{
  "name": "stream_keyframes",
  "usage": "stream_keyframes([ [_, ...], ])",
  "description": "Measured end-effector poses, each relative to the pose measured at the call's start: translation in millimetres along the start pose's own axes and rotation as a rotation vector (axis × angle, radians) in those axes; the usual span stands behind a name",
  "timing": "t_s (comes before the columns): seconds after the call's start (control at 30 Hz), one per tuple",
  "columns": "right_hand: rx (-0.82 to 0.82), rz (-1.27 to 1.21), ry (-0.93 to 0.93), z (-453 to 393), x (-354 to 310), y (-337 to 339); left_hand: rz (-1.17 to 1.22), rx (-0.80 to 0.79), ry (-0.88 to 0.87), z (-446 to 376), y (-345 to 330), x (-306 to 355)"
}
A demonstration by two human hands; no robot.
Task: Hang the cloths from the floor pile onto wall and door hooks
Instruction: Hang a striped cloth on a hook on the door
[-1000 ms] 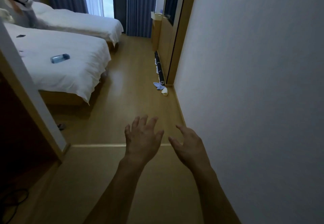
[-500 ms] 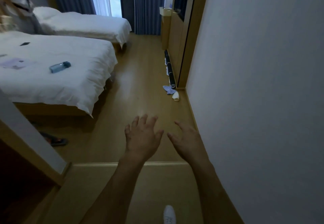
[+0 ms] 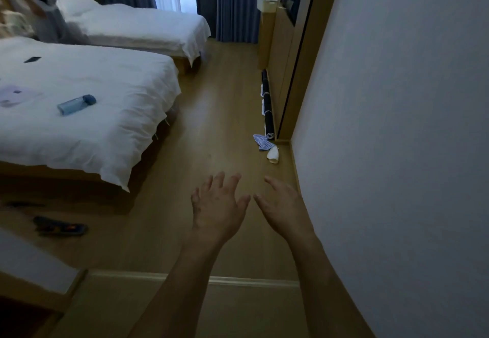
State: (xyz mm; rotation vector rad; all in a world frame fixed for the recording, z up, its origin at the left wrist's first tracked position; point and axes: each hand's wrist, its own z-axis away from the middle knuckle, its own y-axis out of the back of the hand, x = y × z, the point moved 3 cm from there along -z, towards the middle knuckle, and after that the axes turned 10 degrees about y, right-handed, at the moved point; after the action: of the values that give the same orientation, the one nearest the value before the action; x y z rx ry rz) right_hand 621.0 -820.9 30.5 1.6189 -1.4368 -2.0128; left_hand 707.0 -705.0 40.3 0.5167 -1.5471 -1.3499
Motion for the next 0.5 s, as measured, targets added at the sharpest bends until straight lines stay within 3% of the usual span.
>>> stream_keyframes([
  [0.23,0.02,0.031,-0.053,-106,37,-1,0.02,-0.035,-0.03,-127,-25,26],
  [0.5,0.121,0.063,-0.149,-263,46,15,0.035,-0.075,-0.201,-315,-23,71],
])
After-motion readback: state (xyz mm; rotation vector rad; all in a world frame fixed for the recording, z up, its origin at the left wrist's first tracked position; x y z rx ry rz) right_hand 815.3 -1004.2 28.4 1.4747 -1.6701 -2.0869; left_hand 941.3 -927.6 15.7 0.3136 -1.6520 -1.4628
